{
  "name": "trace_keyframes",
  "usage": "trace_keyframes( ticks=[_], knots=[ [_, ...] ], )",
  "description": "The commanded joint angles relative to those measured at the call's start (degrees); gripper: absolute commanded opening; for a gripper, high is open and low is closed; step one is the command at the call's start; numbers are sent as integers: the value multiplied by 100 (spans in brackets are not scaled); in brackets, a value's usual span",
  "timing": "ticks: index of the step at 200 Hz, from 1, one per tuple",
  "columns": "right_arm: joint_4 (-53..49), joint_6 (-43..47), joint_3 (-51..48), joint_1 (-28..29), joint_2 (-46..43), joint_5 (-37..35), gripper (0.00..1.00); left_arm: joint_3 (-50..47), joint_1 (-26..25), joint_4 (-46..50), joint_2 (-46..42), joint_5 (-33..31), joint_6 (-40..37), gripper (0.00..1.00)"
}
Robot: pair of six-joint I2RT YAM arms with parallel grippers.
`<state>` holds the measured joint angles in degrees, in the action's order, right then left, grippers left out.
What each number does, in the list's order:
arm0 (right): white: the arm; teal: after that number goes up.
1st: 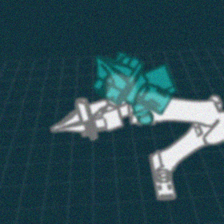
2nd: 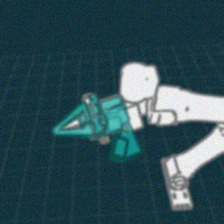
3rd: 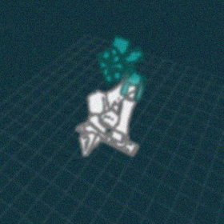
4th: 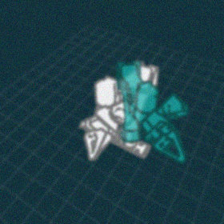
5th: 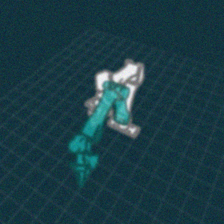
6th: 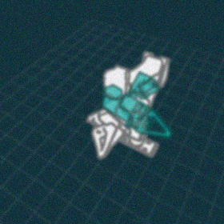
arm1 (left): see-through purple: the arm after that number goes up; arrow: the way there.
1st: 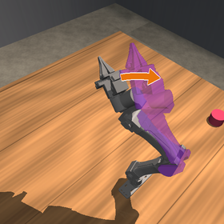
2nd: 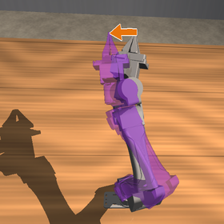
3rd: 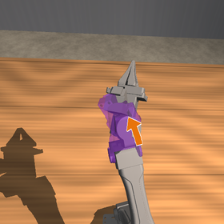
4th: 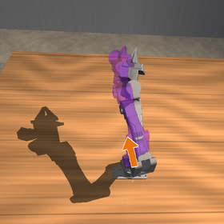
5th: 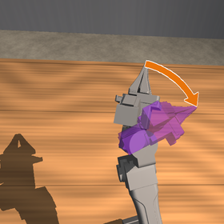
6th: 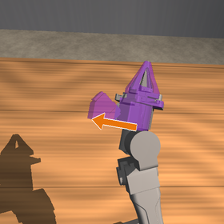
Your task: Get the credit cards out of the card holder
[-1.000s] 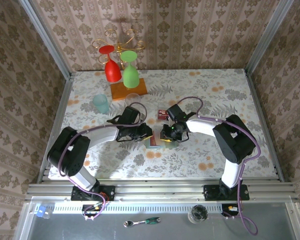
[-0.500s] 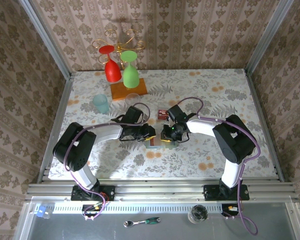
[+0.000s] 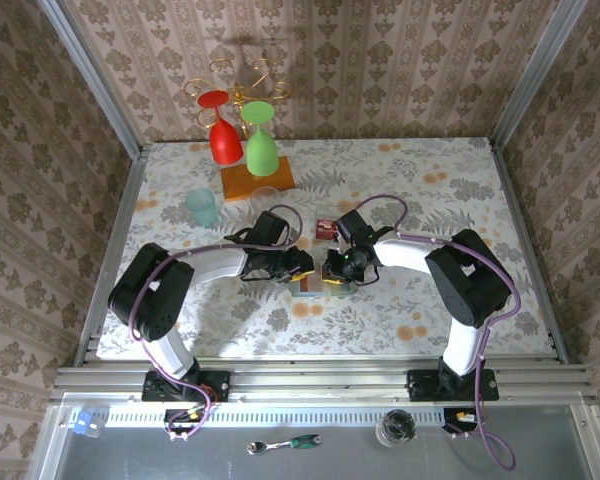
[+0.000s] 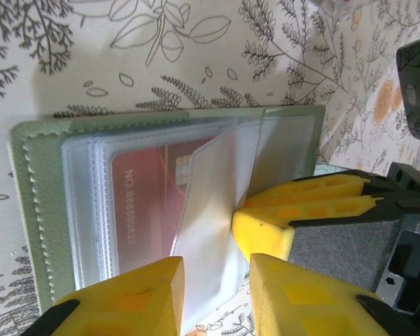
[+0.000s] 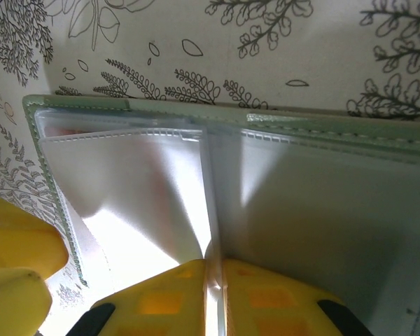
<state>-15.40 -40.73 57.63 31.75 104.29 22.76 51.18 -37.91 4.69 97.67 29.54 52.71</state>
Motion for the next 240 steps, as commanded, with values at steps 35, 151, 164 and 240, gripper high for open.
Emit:
trace_keyframes(
  ticks=[35, 151, 164, 240],
  knots=[
    [25, 11, -172, -54, 0, 25, 15, 258, -66, 198, 200, 25, -19, 33],
    [240, 17, -330, -191, 21, 229, 12, 484, -130, 484, 337, -148, -77, 41],
    [260, 23, -335, -191, 42, 246, 12, 544, -162, 466, 404, -84, -91, 41],
    [347, -29, -389, -209, -38, 325, 14, 643, -223, 387, 424, 17, -105, 36]
  ],
)
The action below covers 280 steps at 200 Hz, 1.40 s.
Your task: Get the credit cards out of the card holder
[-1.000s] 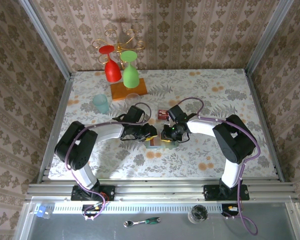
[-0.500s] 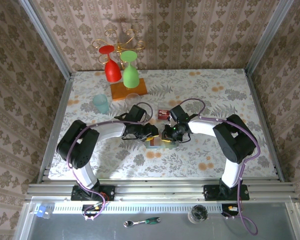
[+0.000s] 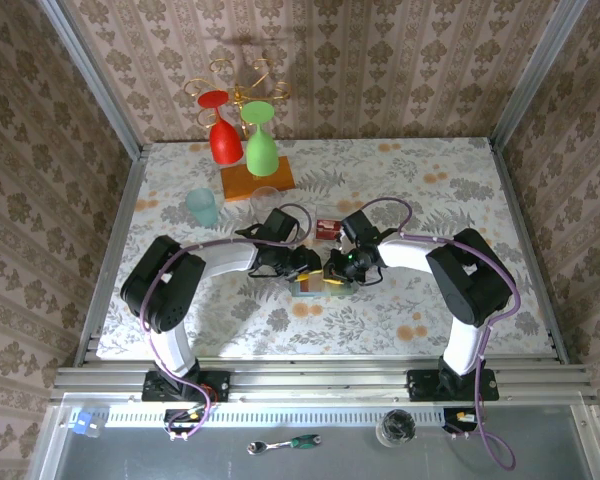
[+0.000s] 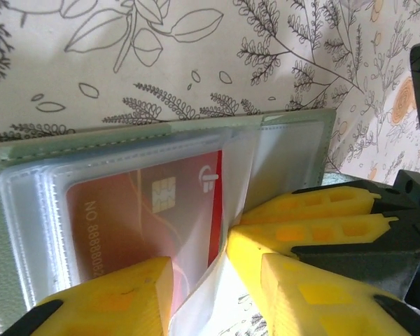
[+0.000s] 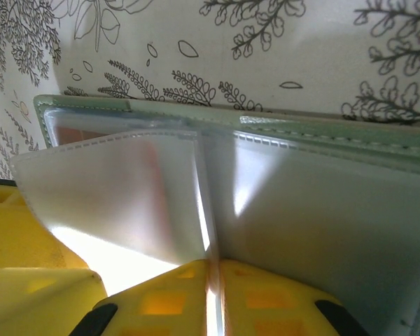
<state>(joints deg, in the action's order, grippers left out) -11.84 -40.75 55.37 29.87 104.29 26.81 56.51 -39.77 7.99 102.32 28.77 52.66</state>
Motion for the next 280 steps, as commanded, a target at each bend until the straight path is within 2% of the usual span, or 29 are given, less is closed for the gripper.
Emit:
trace_keyframes(
  ticks=[1, 37, 155, 280],
  knots=[
    [-10, -28, -161, -23, -43, -75, 15, 108, -34, 51, -48, 94, -95, 36],
    [-50, -34, -172, -42, -348, -118, 23, 82, -53, -8, -177, 106, -37, 35],
    [-479, 243, -496, -672, -1525, -298, 23, 583, -261, 62, 133, 118, 16, 33],
    [-539, 357, -783, -937, -1912, -310, 24, 1512, -471, 374, 895, 260, -82, 37]
  ],
)
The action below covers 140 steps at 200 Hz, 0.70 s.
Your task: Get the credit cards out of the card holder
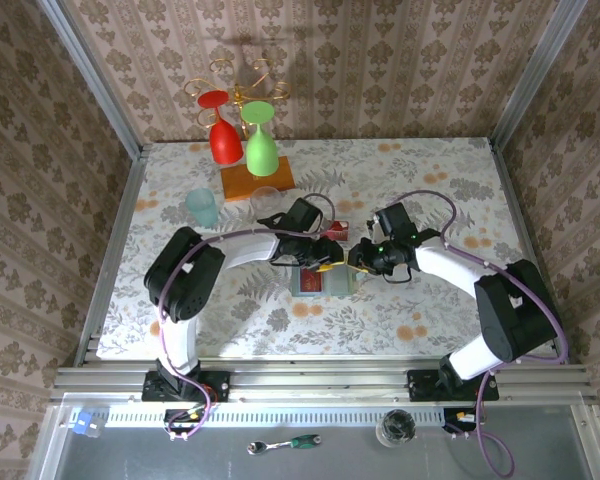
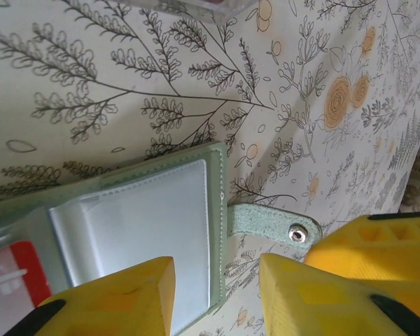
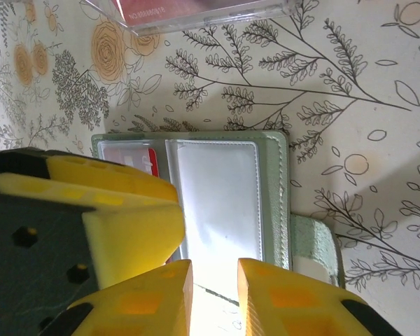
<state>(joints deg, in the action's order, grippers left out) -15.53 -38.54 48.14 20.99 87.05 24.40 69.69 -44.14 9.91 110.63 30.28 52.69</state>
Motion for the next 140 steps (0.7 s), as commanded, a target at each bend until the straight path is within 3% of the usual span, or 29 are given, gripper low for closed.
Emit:
trace_keyframes(
  ticks=[1, 69, 140],
  knots=[
    [-170, 137, -59, -51, -188, -73, 24, 194, -34, 180, 64, 109, -84, 37],
    [-65, -35, 36, -17, 22, 146, 23, -278, 42, -351, -287, 22, 62, 37],
    [-137, -142, 495, 380, 451, 100, 23, -1184, 252, -769, -1060, -316, 168, 36]
  ],
)
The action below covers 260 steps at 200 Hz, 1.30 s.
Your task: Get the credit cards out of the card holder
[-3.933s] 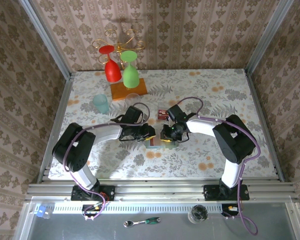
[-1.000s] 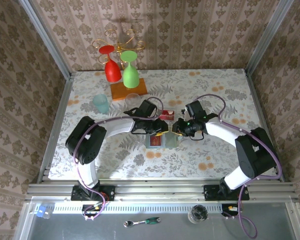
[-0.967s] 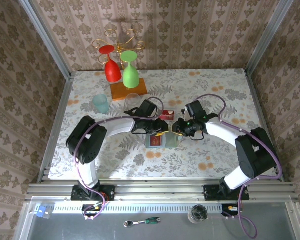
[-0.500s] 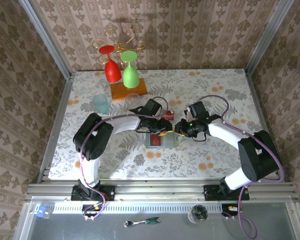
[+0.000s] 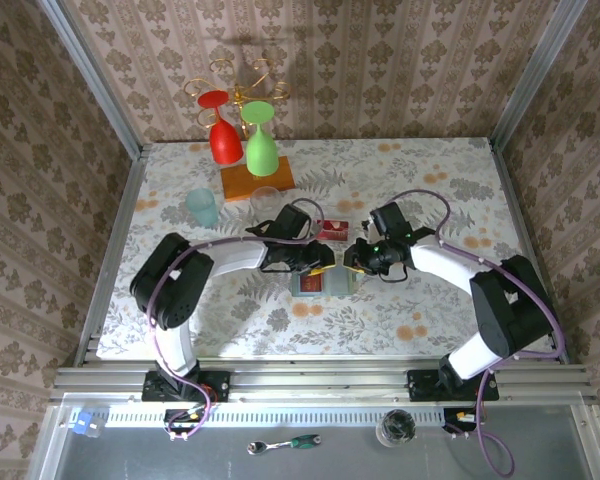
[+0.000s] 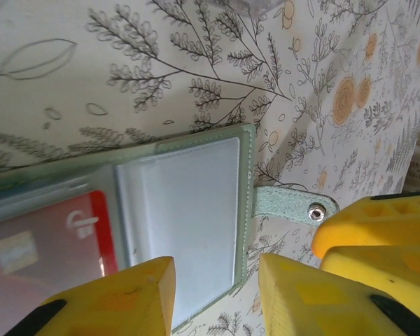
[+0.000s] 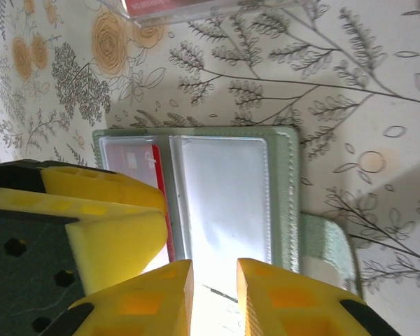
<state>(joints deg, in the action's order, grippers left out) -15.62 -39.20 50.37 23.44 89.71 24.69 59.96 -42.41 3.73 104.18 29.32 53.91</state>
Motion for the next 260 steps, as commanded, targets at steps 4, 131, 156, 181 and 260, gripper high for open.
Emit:
trace_keyframes(
  ticks=[4, 131, 156, 181, 260],
  knots=[
    [-134, -82, 296, 155, 208, 71, 23, -257, 94, -156, -466, -252, 49, 36],
    [124, -395, 911, 825, 1082, 19, 23, -1447, 556, -449, -1128, -428, 23, 27],
    [86, -367, 988, 862, 1204, 36, 23, -1580, 620, -557, -1128, -393, 58, 22],
    [46, -344, 1054, 881, 1306, 54, 22, -1638, 653, -625, -1061, -358, 65, 18],
    [-16, -303, 1247, 925, 1549, 77, 25, -1629, 715, -539, -798, -216, 84, 12]
  ],
)
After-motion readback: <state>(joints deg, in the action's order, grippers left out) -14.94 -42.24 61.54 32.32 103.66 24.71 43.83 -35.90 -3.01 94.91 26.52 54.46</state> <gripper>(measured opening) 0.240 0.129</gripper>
